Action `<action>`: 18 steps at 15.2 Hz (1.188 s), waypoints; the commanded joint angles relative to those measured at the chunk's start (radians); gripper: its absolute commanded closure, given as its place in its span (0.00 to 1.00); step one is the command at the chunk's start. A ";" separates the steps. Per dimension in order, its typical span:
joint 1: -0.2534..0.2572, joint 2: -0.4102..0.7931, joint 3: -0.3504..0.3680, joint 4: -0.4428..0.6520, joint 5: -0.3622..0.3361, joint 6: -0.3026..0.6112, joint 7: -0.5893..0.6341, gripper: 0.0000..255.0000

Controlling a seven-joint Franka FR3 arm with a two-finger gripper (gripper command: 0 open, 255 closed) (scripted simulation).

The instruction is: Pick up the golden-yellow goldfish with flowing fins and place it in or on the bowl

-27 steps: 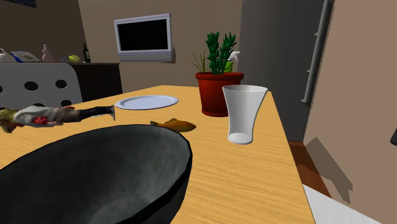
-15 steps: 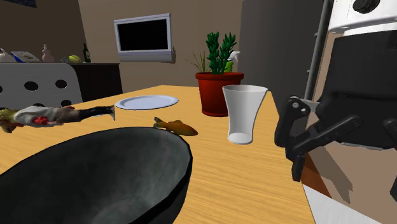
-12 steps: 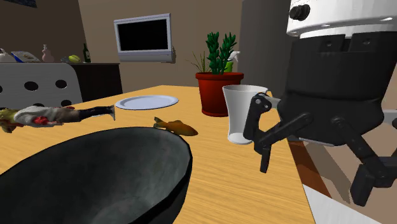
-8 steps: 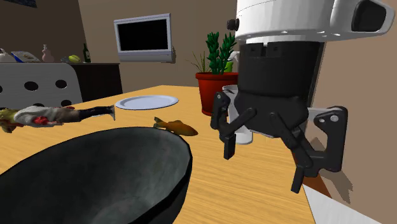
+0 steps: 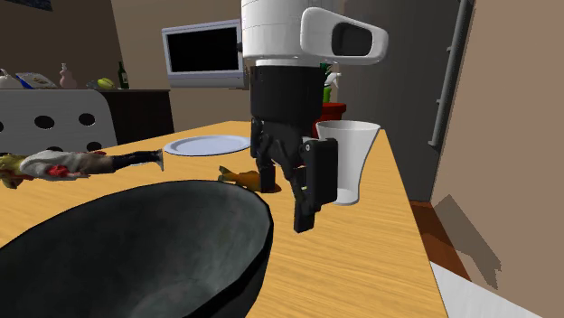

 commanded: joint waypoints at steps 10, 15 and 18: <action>0.055 0.542 0.107 0.516 -0.356 -0.039 0.698 0.00; 0.079 0.588 0.087 0.521 -0.385 -0.002 0.745 0.00; 0.078 0.594 0.085 0.488 -0.390 0.035 0.749 0.00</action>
